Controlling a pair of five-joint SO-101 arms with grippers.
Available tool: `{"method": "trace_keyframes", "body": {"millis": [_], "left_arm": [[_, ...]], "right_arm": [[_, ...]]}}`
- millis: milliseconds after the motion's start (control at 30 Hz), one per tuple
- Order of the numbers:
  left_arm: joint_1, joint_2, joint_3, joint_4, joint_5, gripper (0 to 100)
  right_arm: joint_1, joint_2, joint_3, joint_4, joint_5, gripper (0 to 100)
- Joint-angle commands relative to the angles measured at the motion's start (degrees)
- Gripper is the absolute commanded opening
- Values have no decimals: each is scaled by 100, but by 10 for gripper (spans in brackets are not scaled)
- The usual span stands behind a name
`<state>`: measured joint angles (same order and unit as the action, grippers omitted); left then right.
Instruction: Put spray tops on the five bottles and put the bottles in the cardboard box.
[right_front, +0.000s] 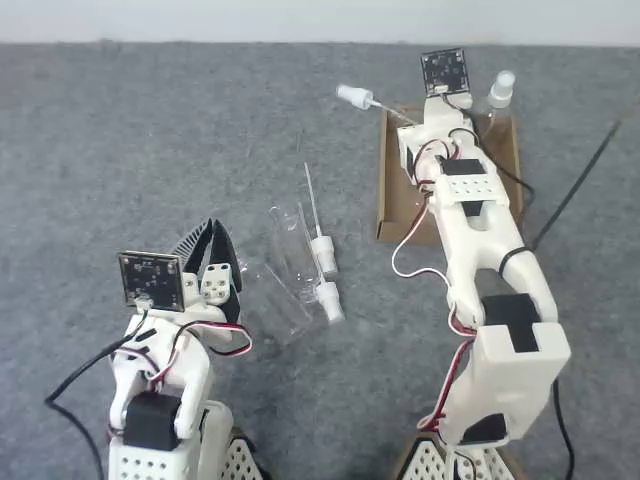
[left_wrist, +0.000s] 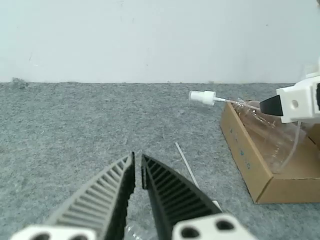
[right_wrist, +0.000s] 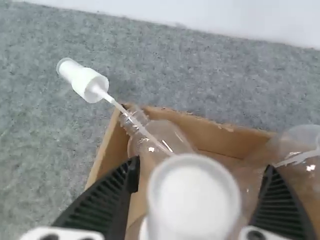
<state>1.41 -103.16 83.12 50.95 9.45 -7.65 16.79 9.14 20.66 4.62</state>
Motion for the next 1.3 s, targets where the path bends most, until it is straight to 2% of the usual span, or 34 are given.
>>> {"method": "trace_keyframes", "body": {"millis": [0,200,267,600,1033,1267], "left_arm": [[-18,-114,-48,-167,26,12],[-18,-114,-48,-167,26,12],[-18,-114,-48,-167,26,12],[-18,-114,-48,-167,26,12],[-18,-114,-48,-167,26,12],[-18,-114,-48,-167,26,12]], "right_arm": [[-57,4,-185,-110,53,303],[-22,119,-185,-198,62,65],[-13,75,-176,-189,70,12],[-22,-875,-308,347,79,6],[-488,-2334,-378,927,79,6],[-576,-2958,-1521,1534,79,6]]}}
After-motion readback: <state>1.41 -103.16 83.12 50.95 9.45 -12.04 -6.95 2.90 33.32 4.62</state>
